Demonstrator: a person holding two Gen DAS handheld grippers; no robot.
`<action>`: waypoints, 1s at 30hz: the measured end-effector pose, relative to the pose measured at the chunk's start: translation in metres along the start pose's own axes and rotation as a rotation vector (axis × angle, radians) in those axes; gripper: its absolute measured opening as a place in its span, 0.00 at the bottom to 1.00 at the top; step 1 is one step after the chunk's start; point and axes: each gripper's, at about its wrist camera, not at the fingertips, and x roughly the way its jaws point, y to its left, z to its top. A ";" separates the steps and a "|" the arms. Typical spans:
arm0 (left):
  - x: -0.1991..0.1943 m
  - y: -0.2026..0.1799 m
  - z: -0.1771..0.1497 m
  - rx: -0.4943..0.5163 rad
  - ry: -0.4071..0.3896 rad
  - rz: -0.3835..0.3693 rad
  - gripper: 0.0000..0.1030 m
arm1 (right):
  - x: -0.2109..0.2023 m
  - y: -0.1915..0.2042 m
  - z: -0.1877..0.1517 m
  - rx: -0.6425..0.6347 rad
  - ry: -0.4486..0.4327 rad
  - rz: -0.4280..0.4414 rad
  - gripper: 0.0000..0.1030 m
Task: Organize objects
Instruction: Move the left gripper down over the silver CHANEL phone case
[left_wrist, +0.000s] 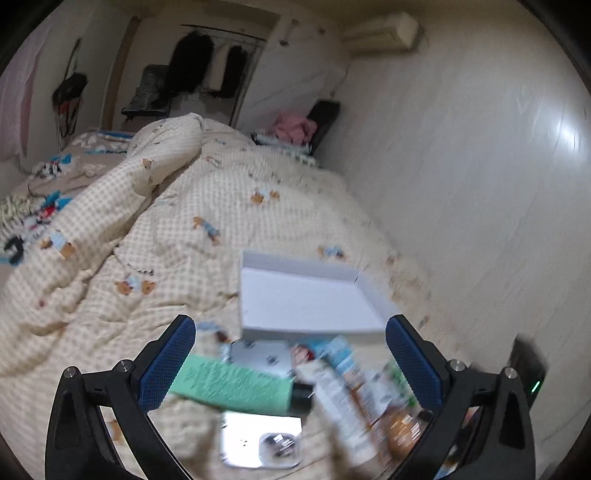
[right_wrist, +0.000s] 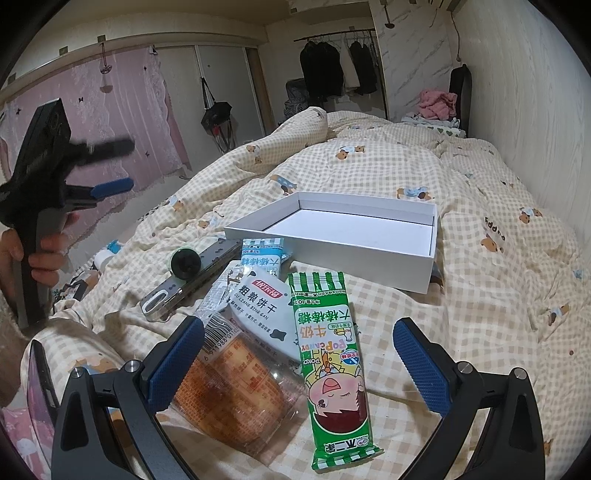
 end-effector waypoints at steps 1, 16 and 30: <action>0.002 0.000 -0.001 0.019 0.007 0.001 1.00 | 0.000 0.000 0.000 -0.001 0.000 -0.001 1.00; -0.012 -0.009 -0.046 -0.107 0.138 -0.068 1.00 | 0.000 0.001 0.000 -0.003 0.000 -0.002 1.00; -0.020 -0.032 -0.083 0.032 0.179 -0.057 1.00 | 0.000 0.001 0.000 -0.003 0.000 -0.003 1.00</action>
